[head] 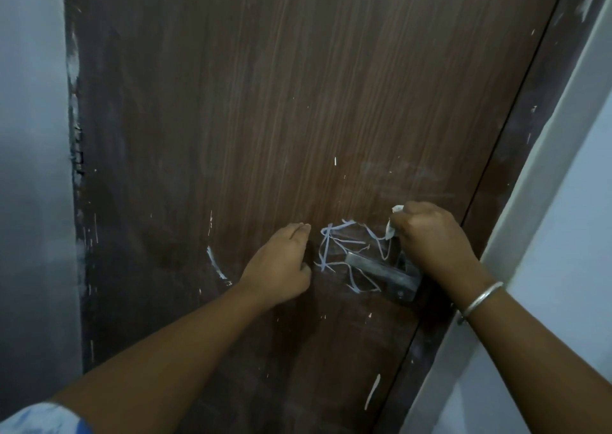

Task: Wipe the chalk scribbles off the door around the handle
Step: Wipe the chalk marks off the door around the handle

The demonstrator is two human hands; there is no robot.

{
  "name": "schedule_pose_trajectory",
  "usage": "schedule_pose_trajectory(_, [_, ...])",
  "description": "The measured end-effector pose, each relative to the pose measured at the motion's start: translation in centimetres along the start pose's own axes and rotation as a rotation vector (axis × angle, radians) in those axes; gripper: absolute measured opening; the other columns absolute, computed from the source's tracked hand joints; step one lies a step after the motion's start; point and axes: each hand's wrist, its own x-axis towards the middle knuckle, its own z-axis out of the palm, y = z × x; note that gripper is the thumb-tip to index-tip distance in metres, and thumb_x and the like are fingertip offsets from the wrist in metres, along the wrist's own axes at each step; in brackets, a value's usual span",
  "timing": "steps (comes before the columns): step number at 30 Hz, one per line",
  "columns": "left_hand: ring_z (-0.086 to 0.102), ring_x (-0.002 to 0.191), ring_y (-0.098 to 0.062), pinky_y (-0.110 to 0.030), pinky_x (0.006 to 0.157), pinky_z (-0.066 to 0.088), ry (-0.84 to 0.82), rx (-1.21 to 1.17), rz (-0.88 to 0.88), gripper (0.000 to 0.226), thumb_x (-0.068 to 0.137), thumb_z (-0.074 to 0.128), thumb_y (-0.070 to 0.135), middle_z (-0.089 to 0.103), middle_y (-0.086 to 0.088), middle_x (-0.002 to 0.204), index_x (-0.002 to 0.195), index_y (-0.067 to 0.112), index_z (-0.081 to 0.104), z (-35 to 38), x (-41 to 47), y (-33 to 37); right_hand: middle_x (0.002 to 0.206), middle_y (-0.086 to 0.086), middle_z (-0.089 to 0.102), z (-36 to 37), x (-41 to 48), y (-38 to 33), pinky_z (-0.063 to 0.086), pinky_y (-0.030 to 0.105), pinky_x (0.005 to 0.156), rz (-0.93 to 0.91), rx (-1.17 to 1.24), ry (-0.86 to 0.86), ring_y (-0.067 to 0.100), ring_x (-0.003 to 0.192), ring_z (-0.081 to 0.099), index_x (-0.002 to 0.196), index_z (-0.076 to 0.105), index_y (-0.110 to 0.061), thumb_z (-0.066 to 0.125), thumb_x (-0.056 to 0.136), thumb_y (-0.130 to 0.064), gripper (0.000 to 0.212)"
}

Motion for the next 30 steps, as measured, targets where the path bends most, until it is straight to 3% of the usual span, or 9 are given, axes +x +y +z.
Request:
schedule_pose_trajectory(6, [0.017,0.143,-0.018,-0.026,0.112,0.018,0.020,-0.069,-0.062,0.072,0.087,0.055,0.014,0.024,-0.007,0.154,0.148,0.009,0.018,1.1,0.2,0.6,0.057,0.010,0.055,0.6,0.4,-1.2,0.037,0.023,0.047,-0.046,0.054,0.021,0.025,0.049,0.052,0.061,0.062,-0.003,0.076,0.061,0.003,0.015])
schedule_pose_trajectory(10, [0.020,0.142,-0.018,-0.023,0.108,0.017,0.043,-0.100,-0.040,0.070,0.087,0.055,0.016,0.028,-0.008,0.152,0.147,0.008,0.020,1.6,0.4,1.7,0.076,0.010,0.062,1.9,2.1,-3.2,0.041,0.026,0.057,-0.054,0.049,-0.044,0.023,0.067,0.058,0.080,0.067,-0.004,0.067,0.078,-0.007,0.004])
schedule_pose_trajectory(14, [0.019,0.142,-0.018,-0.025,0.109,0.018,0.060,-0.081,-0.038,0.071,0.087,0.055,0.015,0.027,-0.008,0.153,0.147,0.009,0.019,1.3,0.5,1.9,0.080,0.010,0.061,2.1,2.7,-3.9,0.041,0.027,0.058,-0.047,0.048,-0.069,0.025,0.070,0.058,0.084,0.067,-0.004,0.061,0.082,-0.006,0.007])
schedule_pose_trajectory(17, [0.016,0.143,-0.018,-0.027,0.111,0.017,0.051,-0.071,-0.043,0.072,0.087,0.055,0.015,0.024,-0.007,0.154,0.148,0.010,0.017,0.8,0.4,1.4,0.071,0.010,0.061,1.5,1.6,-3.2,0.039,0.024,0.052,0.013,0.017,-0.043,0.024,0.059,0.059,0.077,0.068,-0.006,0.070,0.074,-0.004,0.004])
schedule_pose_trajectory(20, [0.015,0.144,-0.018,-0.025,0.111,0.016,0.050,-0.045,-0.051,0.073,0.086,0.055,0.015,0.023,-0.008,0.155,0.148,0.010,0.016,0.3,0.0,0.4,0.056,0.011,0.055,1.1,-0.3,-2.5,0.030,0.022,0.045,0.174,0.042,0.008,0.027,0.042,0.053,0.061,0.062,-0.004,0.076,0.063,0.001,0.015])
schedule_pose_trajectory(25, [0.017,0.143,-0.018,-0.026,0.112,0.017,0.047,-0.041,-0.075,0.074,0.086,0.055,0.014,0.024,-0.008,0.154,0.148,0.010,0.016,-0.1,-0.4,-1.0,0.053,0.013,0.051,1.7,-0.3,-3.1,0.027,0.023,0.045,0.348,0.025,0.051,0.028,0.040,0.049,0.057,0.052,-0.004,0.067,0.069,0.005,0.021])
schedule_pose_trajectory(30, [0.014,0.144,-0.018,-0.023,0.110,0.013,0.047,-0.055,-0.061,0.073,0.087,0.055,0.014,0.023,-0.009,0.155,0.148,0.009,0.016,-0.2,-0.3,-1.4,0.051,0.013,0.052,2.0,0.1,-4.2,0.013,0.012,0.044,0.385,0.094,0.099,0.022,0.036,0.041,0.057,0.055,-0.002,0.070,0.066,0.008,0.020])
